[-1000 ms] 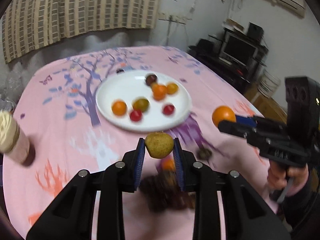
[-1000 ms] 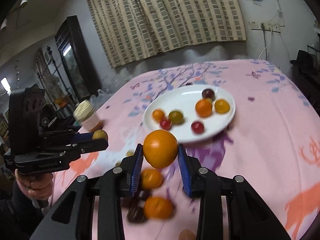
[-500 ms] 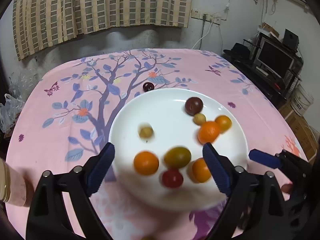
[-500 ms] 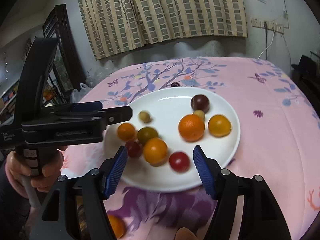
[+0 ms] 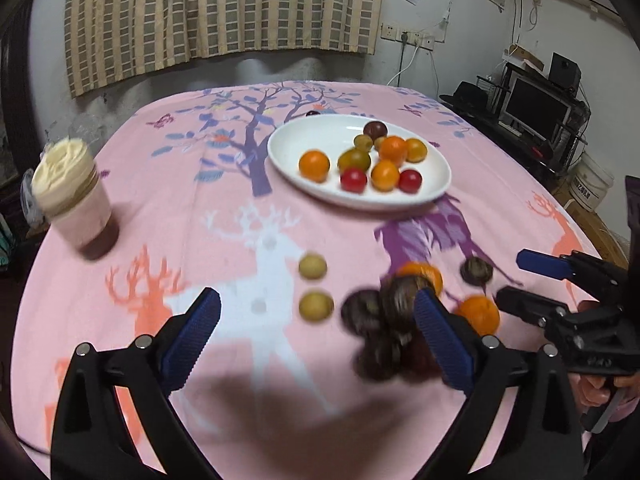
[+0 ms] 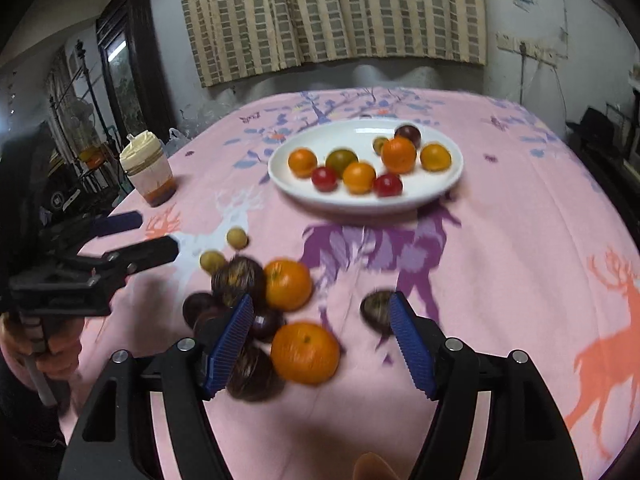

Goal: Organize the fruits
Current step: 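Grasp a mandarin orange with the right tool while the left tool reaches toward dark tomatoes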

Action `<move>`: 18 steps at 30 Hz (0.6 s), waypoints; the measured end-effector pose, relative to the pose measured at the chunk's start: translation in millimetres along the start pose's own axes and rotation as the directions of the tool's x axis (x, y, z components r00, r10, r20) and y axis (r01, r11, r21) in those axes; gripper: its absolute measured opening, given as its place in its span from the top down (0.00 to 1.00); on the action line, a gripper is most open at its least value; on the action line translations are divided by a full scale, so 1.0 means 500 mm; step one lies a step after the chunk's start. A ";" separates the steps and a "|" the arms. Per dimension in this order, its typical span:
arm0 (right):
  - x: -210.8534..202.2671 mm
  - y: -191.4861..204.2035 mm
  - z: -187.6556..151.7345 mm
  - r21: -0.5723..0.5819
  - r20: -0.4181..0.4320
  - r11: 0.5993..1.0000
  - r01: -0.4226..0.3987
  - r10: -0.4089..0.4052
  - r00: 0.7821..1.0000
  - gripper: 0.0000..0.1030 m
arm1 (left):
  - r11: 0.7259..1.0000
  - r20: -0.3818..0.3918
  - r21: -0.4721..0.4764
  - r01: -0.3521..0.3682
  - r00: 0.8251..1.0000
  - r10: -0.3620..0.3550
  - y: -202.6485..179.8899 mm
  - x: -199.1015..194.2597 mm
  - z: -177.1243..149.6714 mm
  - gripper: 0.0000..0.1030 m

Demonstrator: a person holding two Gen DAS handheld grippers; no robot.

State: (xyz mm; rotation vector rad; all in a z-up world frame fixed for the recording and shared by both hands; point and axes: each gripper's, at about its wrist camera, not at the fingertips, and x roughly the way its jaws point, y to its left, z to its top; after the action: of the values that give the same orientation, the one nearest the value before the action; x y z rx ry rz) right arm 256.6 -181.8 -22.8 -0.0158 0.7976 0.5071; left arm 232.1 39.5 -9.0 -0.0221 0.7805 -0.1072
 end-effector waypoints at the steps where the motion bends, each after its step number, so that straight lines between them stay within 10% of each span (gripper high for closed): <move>1: 0.003 0.000 -0.008 0.020 -0.010 1.000 -0.008 0.008 1.000 0.31 | 1.000 0.002 -0.001 0.002 1.000 -0.002 -0.001 -0.006 -0.015 0.07; 18: 0.079 -0.021 -0.035 0.196 -0.119 0.979 -0.059 0.083 0.989 0.51 | 0.998 0.023 0.018 0.064 0.998 -0.065 -0.007 -0.031 -0.095 0.07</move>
State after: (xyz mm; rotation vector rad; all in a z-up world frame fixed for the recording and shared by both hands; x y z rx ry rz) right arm 272.6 -177.8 -64.0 0.1613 0.9716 0.4984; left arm 187.7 38.7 -31.8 -0.0322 0.7552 -0.1747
